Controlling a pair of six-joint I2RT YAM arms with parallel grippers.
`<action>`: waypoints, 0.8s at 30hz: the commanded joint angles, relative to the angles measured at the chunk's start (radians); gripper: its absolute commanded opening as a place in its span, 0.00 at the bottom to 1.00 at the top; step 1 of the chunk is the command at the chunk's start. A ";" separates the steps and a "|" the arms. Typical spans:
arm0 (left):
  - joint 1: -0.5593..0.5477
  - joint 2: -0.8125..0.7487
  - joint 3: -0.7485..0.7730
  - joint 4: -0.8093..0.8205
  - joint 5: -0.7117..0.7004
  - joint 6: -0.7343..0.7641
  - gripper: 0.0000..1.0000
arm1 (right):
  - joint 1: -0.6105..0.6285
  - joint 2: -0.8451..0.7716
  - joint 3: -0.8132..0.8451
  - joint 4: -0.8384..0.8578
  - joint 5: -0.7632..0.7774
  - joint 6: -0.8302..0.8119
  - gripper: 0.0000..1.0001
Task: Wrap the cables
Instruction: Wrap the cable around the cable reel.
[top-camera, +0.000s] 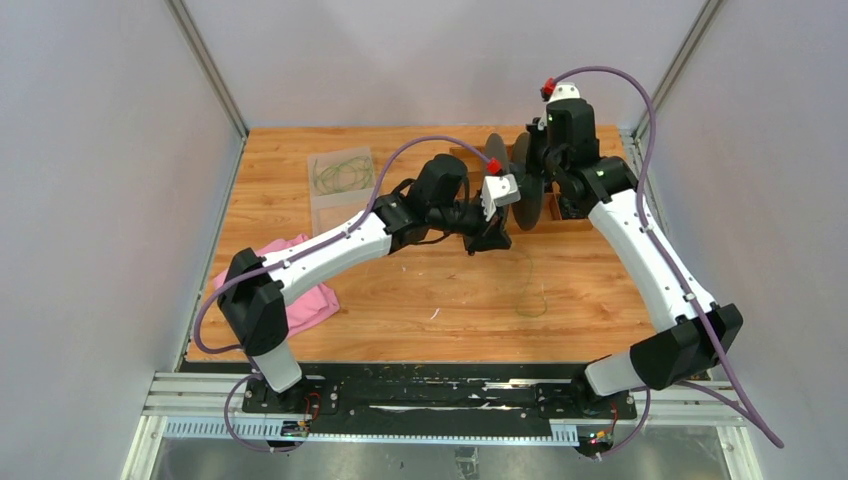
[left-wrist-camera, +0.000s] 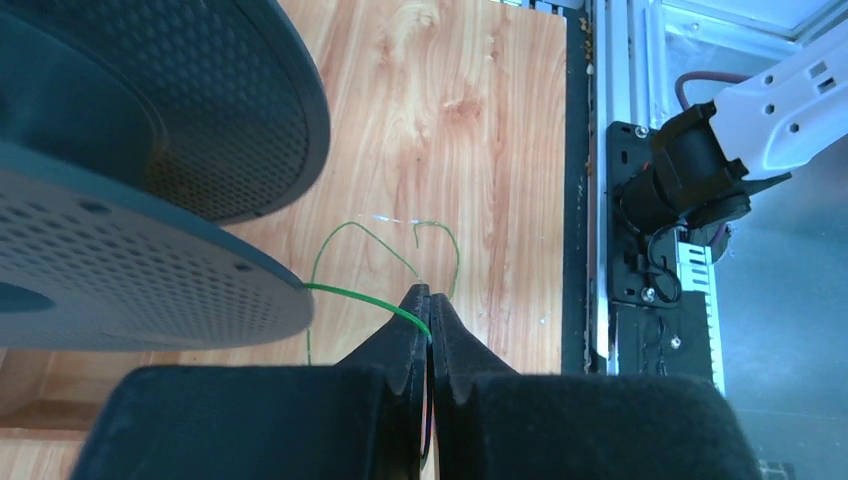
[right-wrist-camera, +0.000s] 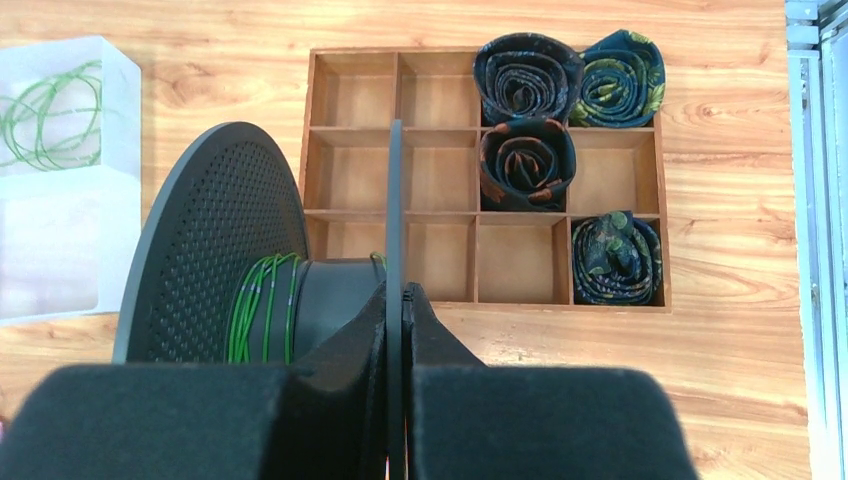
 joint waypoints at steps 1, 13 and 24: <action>-0.012 0.001 0.082 -0.089 0.044 -0.013 0.04 | 0.022 -0.046 -0.038 0.132 0.082 -0.062 0.01; -0.004 -0.040 0.143 -0.189 -0.023 0.063 0.08 | 0.038 -0.110 -0.163 0.197 0.081 -0.137 0.01; 0.051 -0.070 0.160 -0.207 -0.016 0.072 0.08 | 0.046 -0.133 -0.223 0.229 0.063 -0.178 0.01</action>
